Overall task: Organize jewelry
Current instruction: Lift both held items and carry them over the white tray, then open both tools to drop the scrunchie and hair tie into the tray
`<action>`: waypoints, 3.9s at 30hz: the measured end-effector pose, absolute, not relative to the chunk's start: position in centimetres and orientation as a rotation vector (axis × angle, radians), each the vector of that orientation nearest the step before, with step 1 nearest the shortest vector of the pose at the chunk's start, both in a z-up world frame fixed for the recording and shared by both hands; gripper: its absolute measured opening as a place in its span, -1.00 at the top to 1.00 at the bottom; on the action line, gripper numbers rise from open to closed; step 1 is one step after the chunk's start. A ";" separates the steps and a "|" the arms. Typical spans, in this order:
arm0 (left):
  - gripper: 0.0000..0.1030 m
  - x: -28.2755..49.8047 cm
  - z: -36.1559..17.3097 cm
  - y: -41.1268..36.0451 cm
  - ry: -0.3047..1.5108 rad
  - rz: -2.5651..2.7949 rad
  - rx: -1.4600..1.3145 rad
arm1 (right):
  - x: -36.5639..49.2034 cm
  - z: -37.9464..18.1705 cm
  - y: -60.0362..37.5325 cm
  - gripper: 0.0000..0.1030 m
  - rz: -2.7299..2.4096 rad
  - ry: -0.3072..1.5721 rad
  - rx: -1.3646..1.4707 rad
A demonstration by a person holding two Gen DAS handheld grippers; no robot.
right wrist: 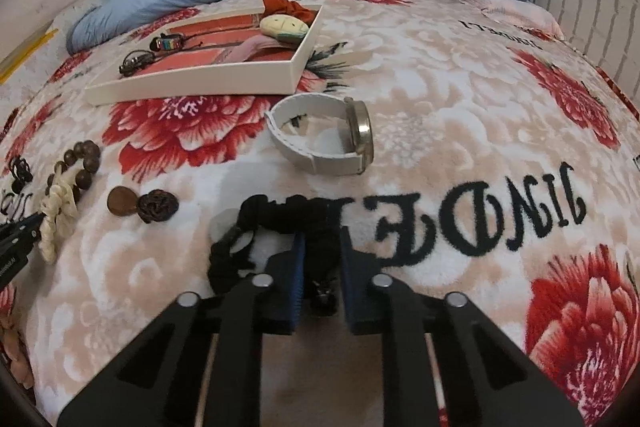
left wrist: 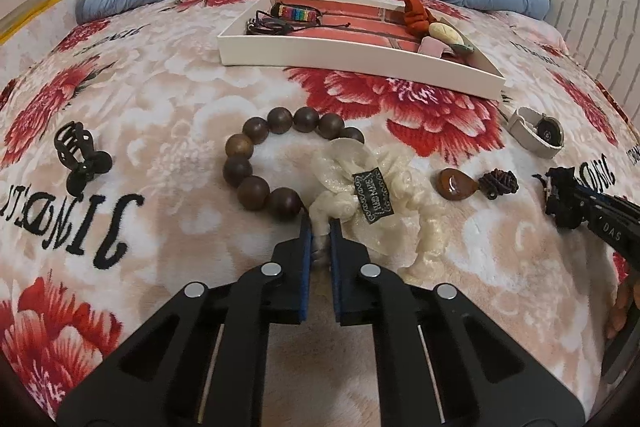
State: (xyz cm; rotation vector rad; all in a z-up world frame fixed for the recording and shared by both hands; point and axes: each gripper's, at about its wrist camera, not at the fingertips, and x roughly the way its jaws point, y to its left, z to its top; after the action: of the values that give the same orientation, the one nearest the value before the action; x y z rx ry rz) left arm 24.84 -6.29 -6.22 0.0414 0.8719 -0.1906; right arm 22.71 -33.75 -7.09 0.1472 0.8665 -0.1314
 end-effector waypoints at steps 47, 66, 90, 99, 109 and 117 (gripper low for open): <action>0.88 37.5 7.4 -2.4 0.631 -0.155 0.045 | 33.7 3.6 -30.8 0.77 -0.097 0.605 0.104; 0.88 50.6 4.2 -8.2 0.609 -0.138 0.093 | 45.7 1.5 -31.6 0.77 -0.150 0.551 0.100; 0.79 55.1 -4.3 -8.4 0.816 -0.178 0.135 | 49.1 -3.4 -31.9 0.76 -0.101 0.679 0.127; 0.79 55.0 -5.2 -9.2 0.840 -0.188 0.160 | 49.6 -4.3 -30.1 0.76 -0.079 0.714 0.083; 0.79 55.2 -5.3 -9.3 0.844 -0.186 0.161 | 49.9 -4.8 -28.5 0.75 -0.077 0.742 0.034; -0.43 54.3 -3.2 -8.5 0.770 -0.180 0.133 | 48.5 -2.5 -29.4 -0.16 -0.071 0.695 0.071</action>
State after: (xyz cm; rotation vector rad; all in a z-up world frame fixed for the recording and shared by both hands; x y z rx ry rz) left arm 54.30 -8.48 -3.21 0.1333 0.7704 -0.1800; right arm 48.54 -29.37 -2.51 0.0710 0.6953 -0.0709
